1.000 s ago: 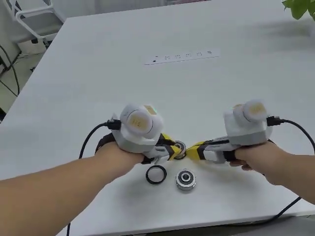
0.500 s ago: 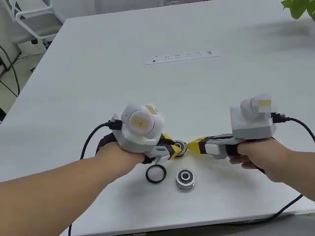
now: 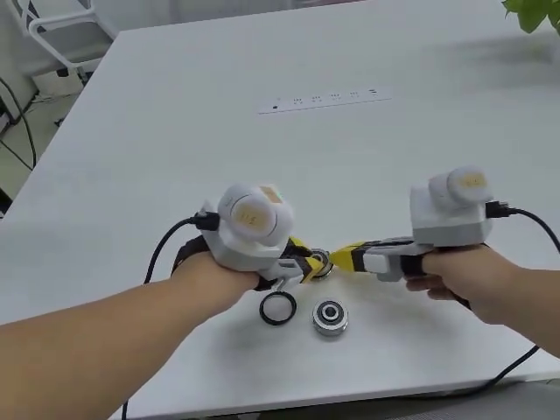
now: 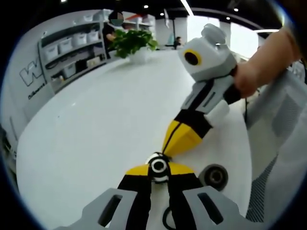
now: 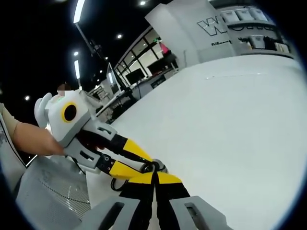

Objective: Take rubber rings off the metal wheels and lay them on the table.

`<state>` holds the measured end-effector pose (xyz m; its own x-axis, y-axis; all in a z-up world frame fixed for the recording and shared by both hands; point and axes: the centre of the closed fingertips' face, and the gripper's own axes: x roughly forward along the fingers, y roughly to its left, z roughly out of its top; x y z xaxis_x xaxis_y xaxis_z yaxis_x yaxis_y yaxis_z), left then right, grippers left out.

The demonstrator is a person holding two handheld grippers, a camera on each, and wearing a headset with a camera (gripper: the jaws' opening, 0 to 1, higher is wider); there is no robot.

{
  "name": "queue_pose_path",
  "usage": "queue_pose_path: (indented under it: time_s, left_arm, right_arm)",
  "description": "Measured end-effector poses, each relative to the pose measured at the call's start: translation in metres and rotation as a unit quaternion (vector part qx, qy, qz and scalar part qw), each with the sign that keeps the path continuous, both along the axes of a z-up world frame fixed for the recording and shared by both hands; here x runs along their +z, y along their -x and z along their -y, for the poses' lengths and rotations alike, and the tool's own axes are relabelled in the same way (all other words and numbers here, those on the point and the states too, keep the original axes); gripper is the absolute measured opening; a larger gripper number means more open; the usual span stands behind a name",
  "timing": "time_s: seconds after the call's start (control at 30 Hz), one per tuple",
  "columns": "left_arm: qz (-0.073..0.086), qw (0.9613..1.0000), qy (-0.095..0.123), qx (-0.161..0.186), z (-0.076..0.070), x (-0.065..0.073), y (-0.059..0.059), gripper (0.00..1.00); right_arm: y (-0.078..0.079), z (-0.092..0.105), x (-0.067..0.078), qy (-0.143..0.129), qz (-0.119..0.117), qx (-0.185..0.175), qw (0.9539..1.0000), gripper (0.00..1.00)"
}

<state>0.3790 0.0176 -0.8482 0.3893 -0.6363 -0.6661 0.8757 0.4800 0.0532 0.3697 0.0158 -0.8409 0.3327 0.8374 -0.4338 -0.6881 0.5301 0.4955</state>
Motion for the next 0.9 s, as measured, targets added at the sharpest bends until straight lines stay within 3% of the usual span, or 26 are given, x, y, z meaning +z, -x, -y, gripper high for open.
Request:
queue_pose_path:
  time_s: [0.9]
  left_arm:
    - [0.003,1.0,0.003,-0.001,0.0,0.0,0.0,0.12]
  right_arm:
    - [0.006,-0.007,0.013,-0.047,-0.014,0.018,0.9987,0.0]
